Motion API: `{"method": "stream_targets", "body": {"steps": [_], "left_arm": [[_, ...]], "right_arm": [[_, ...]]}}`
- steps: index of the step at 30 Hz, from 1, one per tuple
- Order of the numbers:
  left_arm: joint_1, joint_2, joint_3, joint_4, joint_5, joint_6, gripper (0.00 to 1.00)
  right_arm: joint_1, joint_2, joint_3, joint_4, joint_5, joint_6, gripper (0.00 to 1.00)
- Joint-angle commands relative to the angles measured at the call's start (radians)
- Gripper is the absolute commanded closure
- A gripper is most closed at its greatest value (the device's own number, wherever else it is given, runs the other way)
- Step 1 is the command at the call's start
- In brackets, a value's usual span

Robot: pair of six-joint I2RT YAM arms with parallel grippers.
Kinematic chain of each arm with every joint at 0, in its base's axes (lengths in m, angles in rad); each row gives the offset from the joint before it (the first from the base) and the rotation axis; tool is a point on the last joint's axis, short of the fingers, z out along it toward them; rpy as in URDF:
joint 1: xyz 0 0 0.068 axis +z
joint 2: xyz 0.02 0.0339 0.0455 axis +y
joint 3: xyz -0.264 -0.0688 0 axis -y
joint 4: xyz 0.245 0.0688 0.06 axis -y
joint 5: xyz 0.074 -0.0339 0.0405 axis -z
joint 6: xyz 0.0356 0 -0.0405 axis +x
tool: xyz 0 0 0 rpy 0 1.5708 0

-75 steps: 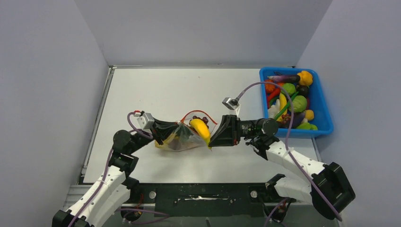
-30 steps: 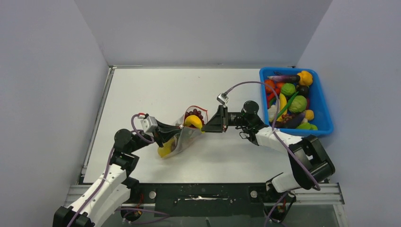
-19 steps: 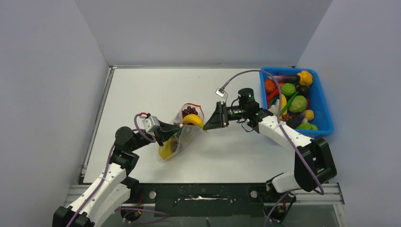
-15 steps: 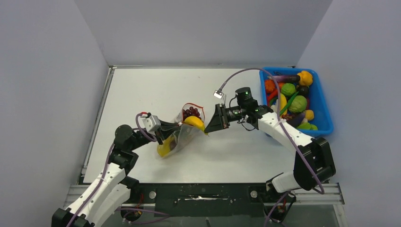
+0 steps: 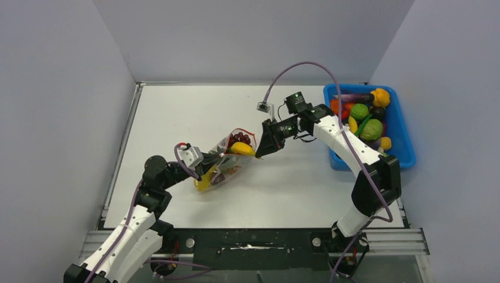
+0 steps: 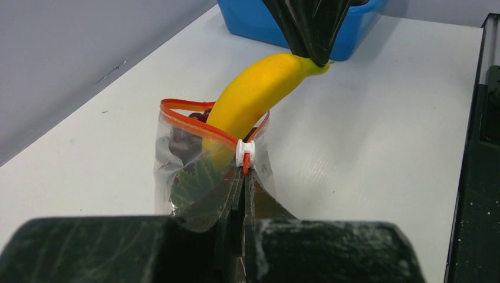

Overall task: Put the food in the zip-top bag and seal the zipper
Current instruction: Place the fake fruit in the zipper food storage bag.

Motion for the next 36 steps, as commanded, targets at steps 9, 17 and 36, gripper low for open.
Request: {"method": "stream_targets", "body": {"steps": [9,17,36], "left_arm": [[0.003,-0.01,0.033,-0.007,0.082,0.05,1.0],[0.002,-0.044,0.023,0.067,0.206,0.087,1.0],[0.005,-0.078,0.009,0.121,0.297,0.161,1.0]], "right_arm": [[0.026,0.132,0.25,-0.351,-0.162,-0.43,0.99],[0.028,0.11,0.247,-0.365,-0.259,-0.447,1.0],[0.105,0.335,0.479,-0.448,-0.082,-0.374,1.0]]}}
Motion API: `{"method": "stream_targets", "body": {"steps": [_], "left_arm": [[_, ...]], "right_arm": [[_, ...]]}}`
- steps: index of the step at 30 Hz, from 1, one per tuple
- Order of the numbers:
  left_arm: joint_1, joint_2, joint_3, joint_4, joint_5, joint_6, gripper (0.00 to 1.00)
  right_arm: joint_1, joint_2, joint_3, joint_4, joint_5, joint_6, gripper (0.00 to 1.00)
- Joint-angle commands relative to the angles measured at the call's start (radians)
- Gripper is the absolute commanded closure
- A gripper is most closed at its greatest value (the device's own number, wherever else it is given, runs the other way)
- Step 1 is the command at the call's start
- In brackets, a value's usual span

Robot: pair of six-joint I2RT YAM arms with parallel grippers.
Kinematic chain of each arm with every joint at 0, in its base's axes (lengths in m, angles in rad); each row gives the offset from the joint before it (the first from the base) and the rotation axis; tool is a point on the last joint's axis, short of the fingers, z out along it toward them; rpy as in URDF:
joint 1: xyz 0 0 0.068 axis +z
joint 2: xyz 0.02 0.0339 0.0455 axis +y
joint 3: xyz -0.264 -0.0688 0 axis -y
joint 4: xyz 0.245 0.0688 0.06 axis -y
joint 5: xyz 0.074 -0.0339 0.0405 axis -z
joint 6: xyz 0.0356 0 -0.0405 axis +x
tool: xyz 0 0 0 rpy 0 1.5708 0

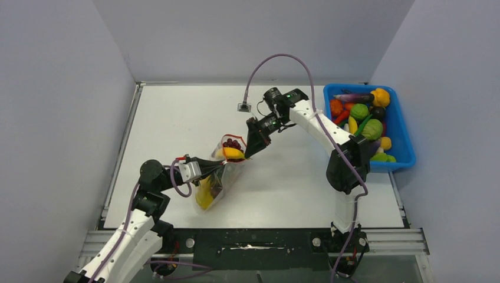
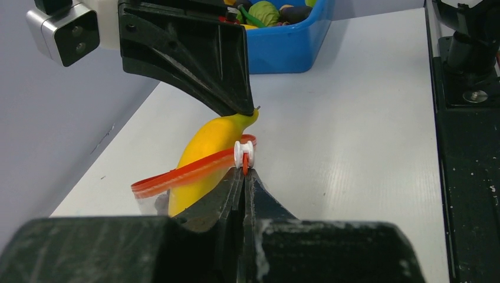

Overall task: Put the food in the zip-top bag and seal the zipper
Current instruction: Place the fake fruit in the zipper food storage bag.

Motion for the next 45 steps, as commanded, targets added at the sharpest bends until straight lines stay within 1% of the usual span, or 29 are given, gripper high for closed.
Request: {"method": "stream_targets", "body": {"steps": [1,6,9,13,17,21,24,25,27,30,32,34,38,41,45], "left_arm": [[0.001,-0.018,0.023,0.069,0.077,0.041,1.0],[0.0,0.007,0.045,0.068,0.079,0.073,1.0],[-0.001,0.06,0.083,0.089,0.122,0.106,1.0],[-0.002,0.18,0.108,0.285,0.181,0.047,1.0],[-0.015,0.312,0.143,0.496,0.177,-0.055,1.0],[-0.064,0.405,0.184,0.553,0.118,-0.064,1.0],[-0.059,0.419,0.133,0.67,0.083,-0.15,1.0],[-0.054,0.41,0.115,0.679,0.075,-0.156,1.0],[-0.05,0.388,0.094,0.64,0.075,-0.129,1.0],[-0.05,0.355,0.077,0.548,0.088,-0.058,1.0],[-0.049,0.338,0.069,0.532,0.093,-0.042,1.0],[-0.048,0.331,0.071,0.516,0.109,-0.027,1.0],[-0.048,0.338,0.085,0.479,0.14,-0.003,1.0],[-0.047,0.337,0.085,0.463,0.139,0.01,1.0],[-0.042,0.335,0.092,0.427,0.143,0.035,1.0]], "right_arm": [[0.045,-0.029,0.054,0.005,0.104,0.051,1.0],[0.091,-0.09,0.05,0.025,0.198,0.121,1.0],[0.093,-0.183,-0.016,0.055,0.254,0.168,1.0],[0.096,-0.304,-0.117,0.073,0.323,0.232,1.0],[0.093,-0.454,-0.251,0.165,0.386,0.332,0.99],[0.086,-0.535,-0.313,0.212,0.456,0.411,0.97],[0.085,-0.553,-0.321,0.247,0.488,0.46,0.96],[0.083,-0.553,-0.316,0.257,0.495,0.472,0.96],[0.08,-0.543,-0.299,0.271,0.487,0.476,0.96],[0.08,-0.52,-0.295,0.3,0.361,0.445,0.97],[0.075,-0.511,-0.317,0.308,0.292,0.385,0.98],[0.051,-0.516,-0.371,0.337,0.24,0.345,0.99],[0.024,-0.551,-0.484,0.471,0.163,0.391,1.0],[0.02,-0.589,-0.533,0.557,0.149,0.435,1.0],[-0.023,-0.667,-0.637,0.714,0.114,0.546,1.0]]}}
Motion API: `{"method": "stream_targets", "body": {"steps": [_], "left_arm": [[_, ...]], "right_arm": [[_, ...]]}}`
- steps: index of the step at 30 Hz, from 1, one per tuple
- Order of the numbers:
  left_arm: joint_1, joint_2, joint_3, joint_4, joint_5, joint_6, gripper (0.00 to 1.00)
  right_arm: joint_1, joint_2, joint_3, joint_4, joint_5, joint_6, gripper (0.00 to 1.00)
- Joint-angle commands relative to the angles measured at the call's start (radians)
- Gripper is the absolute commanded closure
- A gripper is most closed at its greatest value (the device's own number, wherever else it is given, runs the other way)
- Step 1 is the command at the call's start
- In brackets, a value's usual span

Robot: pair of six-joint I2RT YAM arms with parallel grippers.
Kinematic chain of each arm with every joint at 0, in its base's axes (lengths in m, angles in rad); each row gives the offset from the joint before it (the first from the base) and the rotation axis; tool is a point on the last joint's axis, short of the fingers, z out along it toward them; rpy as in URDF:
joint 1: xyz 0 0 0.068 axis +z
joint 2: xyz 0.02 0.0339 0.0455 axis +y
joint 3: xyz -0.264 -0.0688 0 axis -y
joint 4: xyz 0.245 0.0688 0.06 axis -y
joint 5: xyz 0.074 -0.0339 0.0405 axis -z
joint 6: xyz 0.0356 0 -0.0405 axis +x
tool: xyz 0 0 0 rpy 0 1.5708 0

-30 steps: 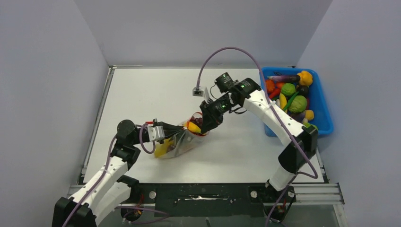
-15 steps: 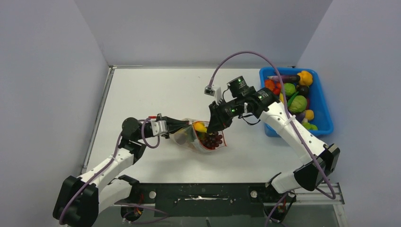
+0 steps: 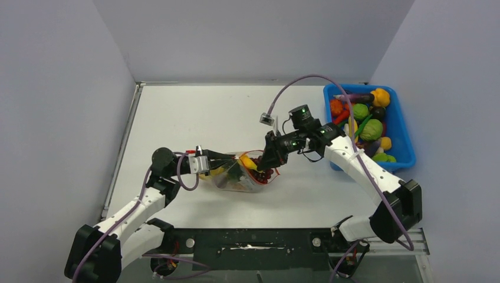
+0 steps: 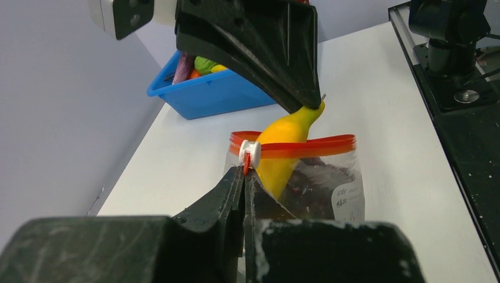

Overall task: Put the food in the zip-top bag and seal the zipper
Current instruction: Place the fake fruit in the zipper food storage bag.

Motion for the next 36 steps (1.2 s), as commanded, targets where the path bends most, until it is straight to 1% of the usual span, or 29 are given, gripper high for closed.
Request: {"method": "stream_targets", "body": {"steps": [1,5,7,11,15,18,21,26,32,36], "left_arm": [[0.01,-0.02,0.038,-0.008,0.014,0.045,1.0],[0.013,-0.019,0.043,-0.02,0.027,0.051,1.0],[0.014,-0.021,0.043,-0.021,0.03,0.051,1.0],[0.015,-0.02,0.047,-0.02,0.044,0.048,1.0],[0.015,-0.016,0.044,0.001,0.06,0.026,1.0],[0.015,-0.012,0.045,0.023,0.073,0.001,1.0],[0.015,-0.009,0.048,0.024,0.085,-0.004,1.0],[0.016,-0.003,0.046,0.02,0.097,-0.004,1.0],[0.016,0.005,0.045,0.038,0.098,-0.013,1.0],[0.016,0.001,0.043,0.038,0.097,-0.014,1.0]], "right_arm": [[-0.048,-0.146,-0.108,0.304,-0.125,0.163,1.0],[-0.077,-0.241,-0.259,0.568,-0.127,0.354,1.0],[-0.07,-0.246,-0.281,0.601,-0.106,0.381,1.0],[-0.048,-0.188,-0.242,0.493,-0.064,0.289,1.0],[-0.047,-0.133,-0.231,0.505,-0.076,0.273,1.0],[-0.048,-0.097,-0.189,0.453,0.012,0.269,0.99],[-0.042,-0.08,-0.171,0.439,0.087,0.302,0.97],[0.012,-0.065,-0.137,0.4,0.213,0.312,0.93],[0.081,-0.03,-0.144,0.418,0.297,0.338,0.92],[0.095,-0.03,-0.14,0.379,0.362,0.321,0.9]]}}
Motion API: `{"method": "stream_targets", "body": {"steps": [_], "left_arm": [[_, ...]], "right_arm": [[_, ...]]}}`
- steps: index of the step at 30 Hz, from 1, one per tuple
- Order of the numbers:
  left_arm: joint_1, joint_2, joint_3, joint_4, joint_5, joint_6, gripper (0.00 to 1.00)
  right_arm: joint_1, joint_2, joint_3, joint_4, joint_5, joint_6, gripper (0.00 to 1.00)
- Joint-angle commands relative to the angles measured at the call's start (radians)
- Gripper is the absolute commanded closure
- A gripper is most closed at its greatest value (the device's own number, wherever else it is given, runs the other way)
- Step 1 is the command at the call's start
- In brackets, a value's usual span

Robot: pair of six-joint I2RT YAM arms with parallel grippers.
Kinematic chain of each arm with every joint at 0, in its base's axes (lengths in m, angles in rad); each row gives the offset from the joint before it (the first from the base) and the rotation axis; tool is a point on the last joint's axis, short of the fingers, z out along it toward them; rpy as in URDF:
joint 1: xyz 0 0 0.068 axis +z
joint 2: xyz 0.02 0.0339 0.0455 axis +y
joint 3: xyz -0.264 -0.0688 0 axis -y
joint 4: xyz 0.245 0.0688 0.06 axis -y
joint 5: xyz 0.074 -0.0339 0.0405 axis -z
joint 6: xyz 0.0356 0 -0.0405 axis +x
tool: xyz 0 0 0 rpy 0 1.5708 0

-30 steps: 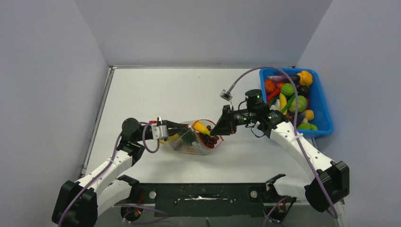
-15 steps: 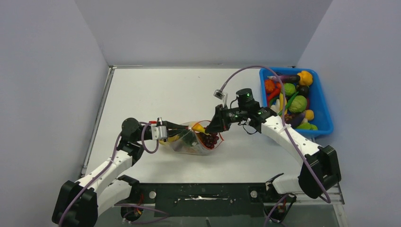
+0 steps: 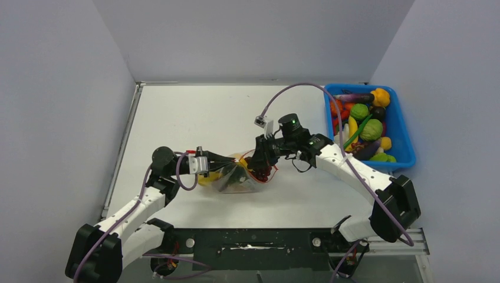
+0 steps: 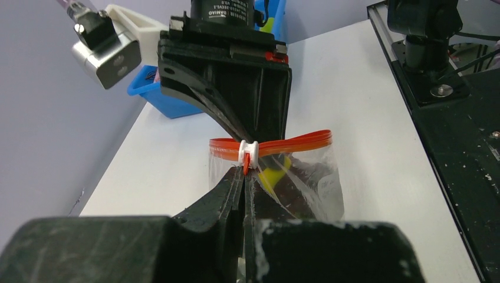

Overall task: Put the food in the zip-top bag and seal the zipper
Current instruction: Place the fake fruit in the zipper food storage bag, then zip the zipper food storage bag at the center of the board.

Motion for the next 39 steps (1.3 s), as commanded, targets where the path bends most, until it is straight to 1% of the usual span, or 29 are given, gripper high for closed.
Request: {"method": "stream_targets", "body": {"steps": [1,2,3,5,7,10,14,17,23,28,36,39], "left_arm": [[0.003,-0.01,0.042,0.061,0.025,-0.013,1.0],[0.003,-0.012,0.04,0.056,0.021,-0.013,1.0],[0.003,-0.015,0.041,0.049,0.017,-0.013,1.0],[0.003,-0.013,0.051,0.025,0.008,-0.014,1.0],[0.003,-0.006,0.072,-0.027,-0.002,-0.014,1.0],[0.004,-0.003,0.085,-0.062,-0.018,-0.01,1.0],[0.004,-0.016,0.083,-0.083,-0.052,-0.002,1.0],[0.005,-0.021,0.098,-0.12,-0.065,0.003,1.0],[0.004,-0.035,0.105,-0.119,-0.089,-0.044,1.0],[0.004,-0.062,0.108,-0.102,-0.096,-0.097,1.0],[0.003,-0.094,0.09,-0.08,-0.11,-0.147,1.0],[0.003,-0.103,0.084,-0.079,-0.115,-0.151,1.0]], "right_arm": [[0.013,-0.013,0.038,-0.018,0.132,-0.02,0.88],[0.013,-0.025,0.039,-0.033,0.16,-0.035,0.85],[0.013,-0.042,0.038,-0.042,0.188,-0.058,0.8],[0.012,-0.074,0.031,-0.048,0.224,-0.095,0.73],[0.014,-0.103,0.029,-0.046,0.232,-0.132,0.69],[0.012,-0.143,0.03,-0.045,0.243,-0.181,0.64],[0.01,-0.198,0.028,-0.042,0.301,-0.23,0.62],[0.009,-0.239,0.027,-0.014,0.306,-0.274,0.62],[0.013,-0.283,0.002,0.159,0.18,-0.387,0.6],[0.017,-0.259,0.01,0.239,0.167,-0.446,0.6],[0.063,-0.183,0.054,0.259,0.073,-0.575,0.58],[0.095,-0.168,0.056,0.281,0.078,-0.595,0.58]]}}
